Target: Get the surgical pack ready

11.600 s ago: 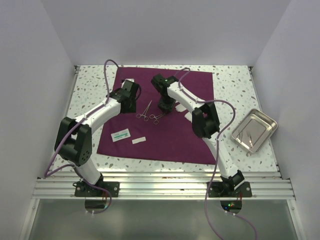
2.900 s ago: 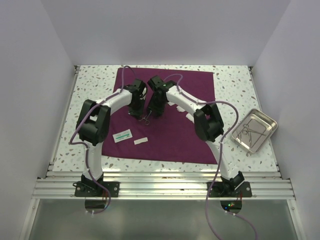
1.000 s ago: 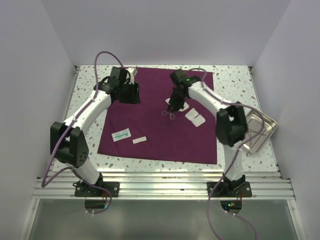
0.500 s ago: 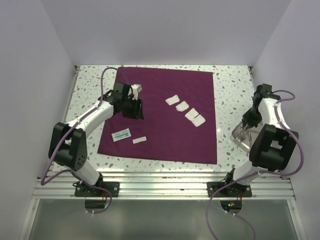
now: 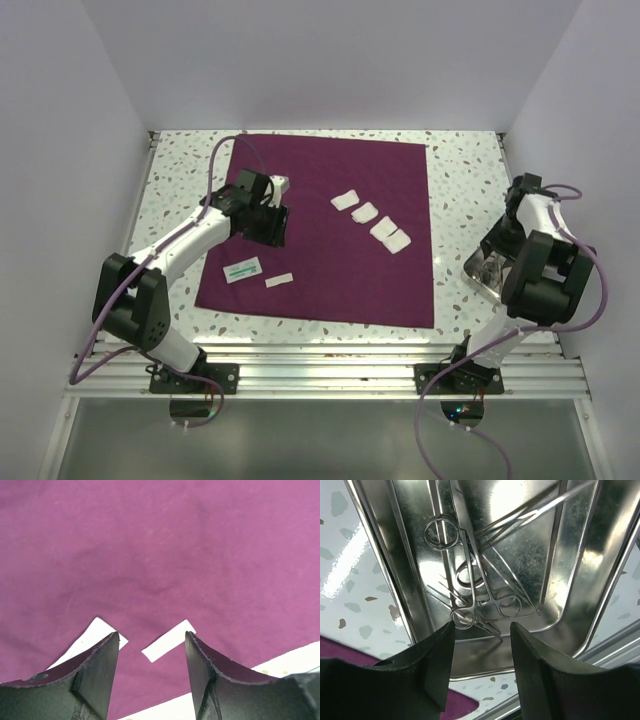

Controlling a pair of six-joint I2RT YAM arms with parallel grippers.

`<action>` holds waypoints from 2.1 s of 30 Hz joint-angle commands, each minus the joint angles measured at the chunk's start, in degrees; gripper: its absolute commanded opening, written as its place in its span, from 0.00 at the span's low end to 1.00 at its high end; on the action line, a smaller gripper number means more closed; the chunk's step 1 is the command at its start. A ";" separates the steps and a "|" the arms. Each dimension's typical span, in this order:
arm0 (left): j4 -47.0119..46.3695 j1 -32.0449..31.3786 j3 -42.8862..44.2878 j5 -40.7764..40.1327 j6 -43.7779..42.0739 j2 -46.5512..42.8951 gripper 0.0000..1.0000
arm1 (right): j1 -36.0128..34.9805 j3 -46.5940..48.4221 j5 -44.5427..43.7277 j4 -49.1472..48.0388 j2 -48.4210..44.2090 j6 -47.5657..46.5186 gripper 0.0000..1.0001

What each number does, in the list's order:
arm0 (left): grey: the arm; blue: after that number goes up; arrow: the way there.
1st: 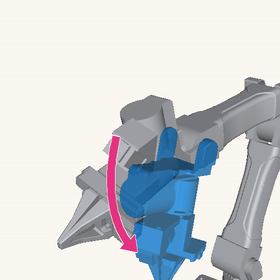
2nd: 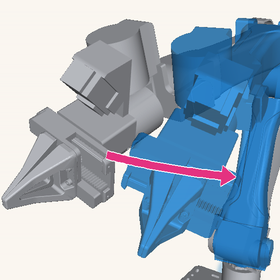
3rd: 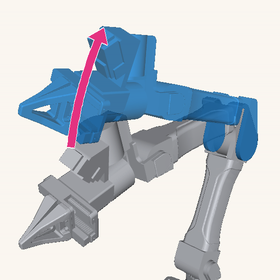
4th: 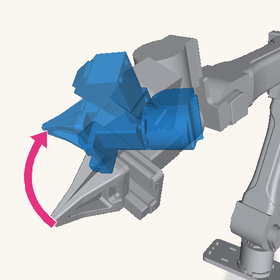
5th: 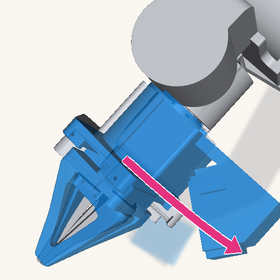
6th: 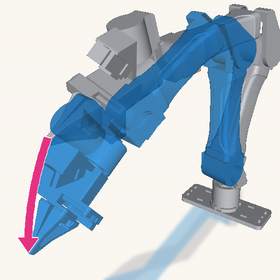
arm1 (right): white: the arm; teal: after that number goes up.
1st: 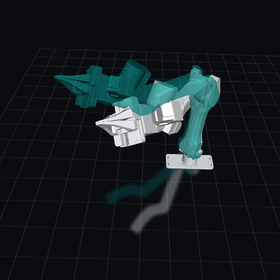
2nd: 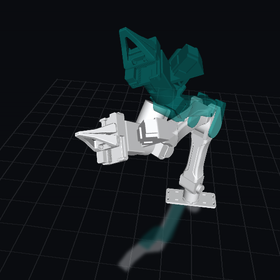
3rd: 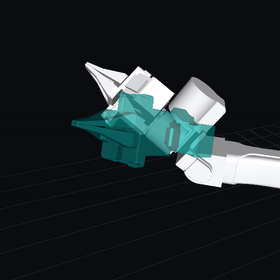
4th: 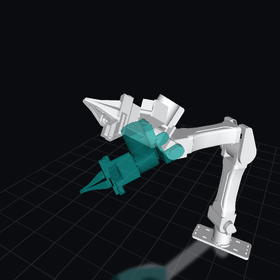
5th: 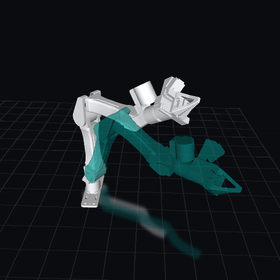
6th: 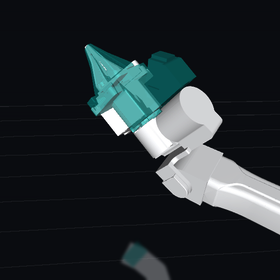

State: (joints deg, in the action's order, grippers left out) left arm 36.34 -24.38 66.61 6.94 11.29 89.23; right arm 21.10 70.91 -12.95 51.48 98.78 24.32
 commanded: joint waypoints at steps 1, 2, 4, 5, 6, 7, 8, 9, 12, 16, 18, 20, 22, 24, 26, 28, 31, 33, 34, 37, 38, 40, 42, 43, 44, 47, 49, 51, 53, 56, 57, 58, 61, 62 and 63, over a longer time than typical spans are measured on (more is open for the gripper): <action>2.94 -0.23 -0.34 -3.95 -2.41 -1.96 0.59 | -0.18 2.91 -1.11 3.52 -4.65 -0.59 0.53; 3.30 -0.14 -0.17 -4.39 -2.76 -1.78 0.59 | -0.27 3.96 -1.11 4.32 -5.17 -0.50 0.54; 4.44 -0.14 0.01 -5.88 -2.76 -1.43 0.59 | -0.80 4.41 0.02 6.07 -7.19 1.08 0.54; 4.97 -0.23 0.01 -6.23 -2.50 -1.43 0.59 | -2.89 4.15 2.64 6.08 -8.07 1.69 0.54; 5.32 -0.23 -0.16 -6.24 -2.24 -1.52 0.58 | -4.48 3.80 3.97 6.08 -10.08 2.31 0.54; 5.76 -0.14 -0.25 -6.58 -1.98 -1.69 0.58 | -6.41 3.36 5.46 5.30 -11.14 3.88 0.54; 5.94 -0.14 -0.34 -6.76 -1.19 -1.87 0.58 | -10.43 2.40 7.31 4.34 -12.20 4.24 0.54; 5.94 -0.23 -0.60 -6.76 -0.92 -1.95 0.58 | -12.38 1.86 11.24 3.28 -13.69 5.03 0.54; 4.80 -0.23 0.01 -5.54 -0.48 -1.61 0.57 | -17.93 -0.77 19.85 -2.34 -14.15 6.70 0.53; 2.79 -0.23 2.82 5.85 1.71 1.99 0.54 | -20.48 -3.14 25.86 -9.00 -11.60 8.55 0.52; 1.20 -0.93 3.87 8.43 2.94 3.31 0.52 | -20.66 -5.52 28.58 -12.18 -10.81 9.95 0.50; 0.05 -2.33 5.28 9.93 4.17 4.63 0.52 | -22.06 -7.53 32.98 -16.05 -9.15 11.27 0.46; -0.56 -2.95 7.48 10.98 4.88 6.65 0.51 | -22.68 -8.68 34.48 -18.51 -8.17 12.95 0.44; -1.35 -3.48 8.79 11.69 6.28 7.62 0.51 | -23.30 -9.39 35.10 -18.96 -6.77 12.78 0.41; -2.50 -4.00 9.33 12.66 7.42 8.85 0.50 | -23.48 -9.30 34.92 -19.14 -6.06 12.42 0.38; -2.68 -4.79 10.64 12.57 7.26 10.25 0.49 | -23.48 -8.34 34.31 -18.53 -5.18 12.07 0.38; -1.97 -5.24 12.58 12.40 7.17 11.84 0.49 | -23.56 -8.43 34.04 -19.40 -4.22 12.33 0.38; -2.06 -5.33 13.11 12.31 7.26 12.11 0.49 | -23.48 -8.34 33.35 -19.23 -2.90 12.60 0.38; -2.06 -5.41 13.28 12.22 7.26 12.19 0.49 | -23.56 -8.60 33.34 -19.58 -2.72 12.69 0.38; -1.10 -5.50 14.69 11.78 6.64 12.81 0.50 | -23.48 -9.21 33.52 -20.81 -2.02 13.21 0.41; -0.83 -5.50 15.30 11.69 6.55 12.98 0.50 | -23.56 -9.22 33.52 -21.07 -1.84 13.04 0.42; -0.22 -5.50 15.83 11.69 6.38 13.42 0.50 | -23.56 -8.95 32.82 -21.16 -1.14 12.78 0.44; -0.13 -5.59 16.18 12.39 6.20 13.25 0.50 | -23.48 -8.69 32.46 -21.16 -0.70 11.99 0.45; -0.13 -5.59 16.18 13.27 5.68 13.16 0.51 | -23.56 -8.34 32.20 -20.90 -0.44 11.81 0.46; -0.30 -5.59 16.10 13.80 5.41 12.81 0.52 | -23.48 -8.25 32.29 -20.81 -0.17 11.63 0.46; -1.35 -6.38 16.44 13.98 4.10 12.72 0.54 | -23.48 -7.90 30.97 -19.32 -1.04 11.28 0.47; -1.27 -7.95 17.76 11.00 3.13 13.77 0.55 | -23.48 -7.37 30.01 -17.48 -1.66 10.49 0.48; -1.53 -8.92 20.31 9.24 2.95 16.05 0.55 | -23.48 -6.76 28.16 -15.81 -2.28 9.35 0.50; -1.18 -9.46 23.46 8.79 3.21 17.81 0.55 | -23.48 -6.49 28.68 -15.54 -2.10 9.00 0.51; -1.00 -9.46 26.63 8.62 3.92 20.45 0.55 | -23.48 -6.40 29.21 -16.06 -0.96 9.26 0.51; -1.09 -9.63 27.34 8.36 3.92 20.72 0.55 | -23.48 -6.49 29.30 -16.15 -1.05 9.35 0.51; -1.09 -9.81 28.04 7.74 3.57 21.07 0.55 | -23.48 -6.67 29.30 -16.50 -1.31 9.52 0.51; -2.14 -11.12 30.15 5.11 2.78 22.39 0.55 | -23.48 -6.75 27.63 -15.01 -2.45 9.00 0.51; -2.84 -11.47 30.42 4.23 2.60 23.00 0.56 | -23.39 -6.67 27.11 -14.49 -2.80 8.21 0.51; -4.77 -11.91 30.34 2.05 2.34 23.35 0.56 | -23.48 -6.67 26.75 -13.52 -3.15 7.86 0.51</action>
State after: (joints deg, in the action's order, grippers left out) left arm 35.73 -34.76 94.15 13.41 15.33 111.77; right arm -2.48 62.41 15.99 35.24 98.28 34.13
